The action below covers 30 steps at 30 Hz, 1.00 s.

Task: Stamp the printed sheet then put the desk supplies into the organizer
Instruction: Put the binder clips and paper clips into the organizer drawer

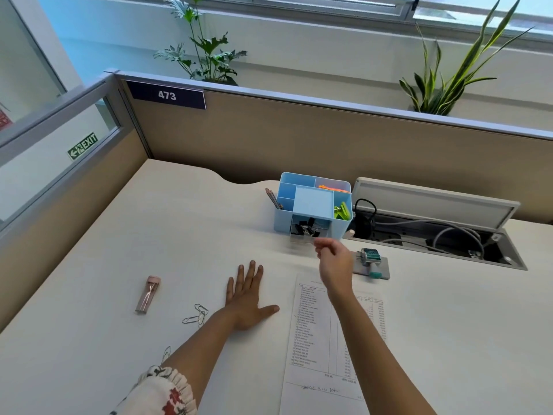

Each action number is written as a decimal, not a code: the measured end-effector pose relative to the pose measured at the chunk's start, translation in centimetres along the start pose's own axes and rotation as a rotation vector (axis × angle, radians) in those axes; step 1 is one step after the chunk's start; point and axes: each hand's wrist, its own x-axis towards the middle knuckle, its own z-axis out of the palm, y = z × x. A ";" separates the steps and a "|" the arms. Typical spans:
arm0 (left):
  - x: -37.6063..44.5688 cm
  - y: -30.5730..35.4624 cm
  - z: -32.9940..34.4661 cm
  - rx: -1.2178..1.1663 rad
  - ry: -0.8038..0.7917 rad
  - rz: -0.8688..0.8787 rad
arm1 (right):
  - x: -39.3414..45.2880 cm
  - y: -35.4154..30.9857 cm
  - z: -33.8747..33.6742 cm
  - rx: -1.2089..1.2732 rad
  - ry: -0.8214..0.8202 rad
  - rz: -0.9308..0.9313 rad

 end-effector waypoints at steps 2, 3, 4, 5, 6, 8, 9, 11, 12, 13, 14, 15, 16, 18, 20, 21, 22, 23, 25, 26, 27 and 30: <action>0.0 0.0 0.0 0.003 -0.001 -0.003 | -0.4 1.2 0.5 -0.193 0.002 -0.093; 0.0 0.0 0.0 0.002 -0.001 -0.004 | -0.4 1.6 0.7 -0.247 0.009 -0.120; 0.0 0.1 0.0 0.003 0.000 -0.005 | -0.2 1.9 0.9 -0.292 0.011 -0.148; 0.0 0.1 -0.1 0.006 -0.002 -0.006 | 0.0 2.1 1.0 -0.336 0.008 -0.180; 0.0 0.1 -0.1 0.009 -0.006 -0.007 | 0.4 2.3 1.1 -0.378 0.001 -0.214; 0.0 0.1 -0.1 0.011 -0.011 -0.009 | 1.2 2.4 1.3 -0.436 -0.020 -0.260; 0.0 0.1 -0.1 0.012 -0.014 -0.010 | 1.7 2.3 1.4 -0.451 -0.031 -0.270; 0.0 0.1 -0.2 0.015 -0.020 -0.009 | 2.7 2.0 1.6 -0.470 -0.050 -0.289; 0.0 0.2 -0.2 0.017 -0.023 -0.009 | 3.1 1.8 1.7 -0.476 -0.060 -0.305; 0.0 0.2 -0.2 0.019 -0.025 -0.009 | 3.5 1.6 1.9 -0.479 -0.072 -0.322; 0.1 0.2 -0.2 0.021 -0.025 -0.009 | 3.9 1.4 2.0 -0.480 -0.084 -0.334; 0.1 0.2 -0.2 0.023 -0.025 -0.009 | 4.1 1.1 2.2 -0.483 -0.095 -0.336; 0.1 0.1 -0.2 0.024 -0.026 -0.009 | 4.3 0.9 2.3 -0.489 -0.104 -0.334; 0.1 0.1 -0.2 0.023 -0.029 -0.010 | 4.6 0.6 2.7 -0.497 -0.115 -0.335; 0.0 0.1 -0.2 0.025 -0.030 -0.010 | 4.5 0.7 3.0 -0.502 -0.121 -0.342; 0.0 0.1 -0.2 0.024 -0.029 -0.011 | 4.4 0.9 3.0 -0.511 -0.126 -0.353; 0.0 0.1 -0.2 0.024 -0.029 -0.010 | 4.4 1.2 3.0 -0.523 -0.135 -0.368; 0.1 0.1 -0.2 0.024 -0.029 -0.008 | 4.3 1.6 2.9 -0.539 -0.148 -0.382; 0.1 0.2 -0.2 0.022 -0.028 -0.007 | 4.2 2.6 2.7 -0.576 -0.184 -0.394; 0.1 0.1 -0.2 0.019 -0.028 -0.008 | 4.2 3.1 2.6 -0.600 -0.199 -0.389; 0.2 0.1 -0.1 0.020 -0.026 -0.010 | 4.2 3.7 2.6 -0.630 -0.205 -0.374; 0.1 0.1 -0.2 0.023 -0.028 -0.008 | 4.0 4.6 3.0 -0.711 -0.177 -0.301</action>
